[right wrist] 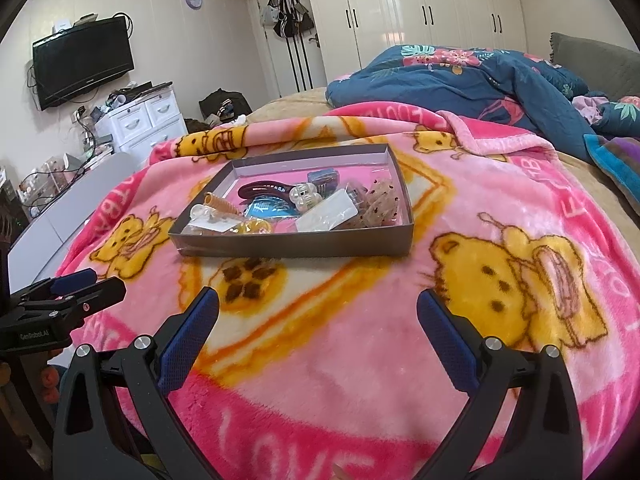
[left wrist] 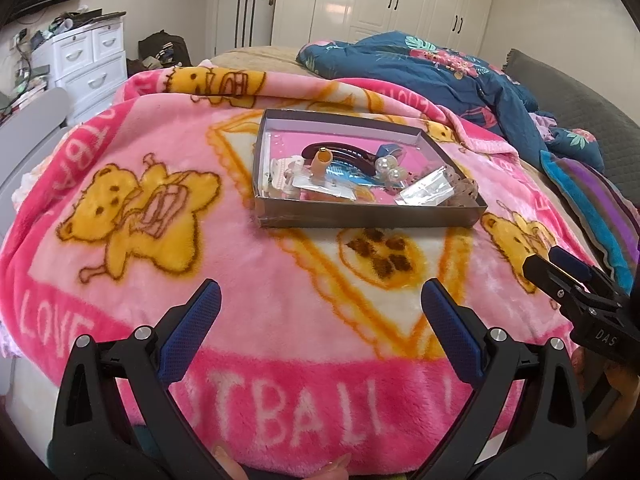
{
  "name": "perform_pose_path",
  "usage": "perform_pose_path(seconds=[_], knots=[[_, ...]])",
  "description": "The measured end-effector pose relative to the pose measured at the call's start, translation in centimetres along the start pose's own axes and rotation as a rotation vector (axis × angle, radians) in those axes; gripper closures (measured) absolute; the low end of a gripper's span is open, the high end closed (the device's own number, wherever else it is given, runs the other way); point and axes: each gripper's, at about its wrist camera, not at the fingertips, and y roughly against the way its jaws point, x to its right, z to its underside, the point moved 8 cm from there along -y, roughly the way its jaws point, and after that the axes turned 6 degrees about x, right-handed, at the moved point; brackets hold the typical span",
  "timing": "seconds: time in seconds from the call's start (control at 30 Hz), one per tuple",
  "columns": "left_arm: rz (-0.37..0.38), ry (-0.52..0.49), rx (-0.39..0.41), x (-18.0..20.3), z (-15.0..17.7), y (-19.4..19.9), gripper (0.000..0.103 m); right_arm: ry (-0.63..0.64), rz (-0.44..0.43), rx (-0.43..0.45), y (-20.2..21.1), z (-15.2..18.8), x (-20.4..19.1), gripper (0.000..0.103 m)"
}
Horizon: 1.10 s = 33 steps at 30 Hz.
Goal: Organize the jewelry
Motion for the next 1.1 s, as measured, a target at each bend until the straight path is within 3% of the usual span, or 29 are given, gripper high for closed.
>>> perform_pose_path(seconds=[1.1], knots=[[-0.020,-0.016,-0.008,0.32,0.18,0.63,0.009,-0.003,-0.003,0.001,0.83,0.06,-0.44,0.004]])
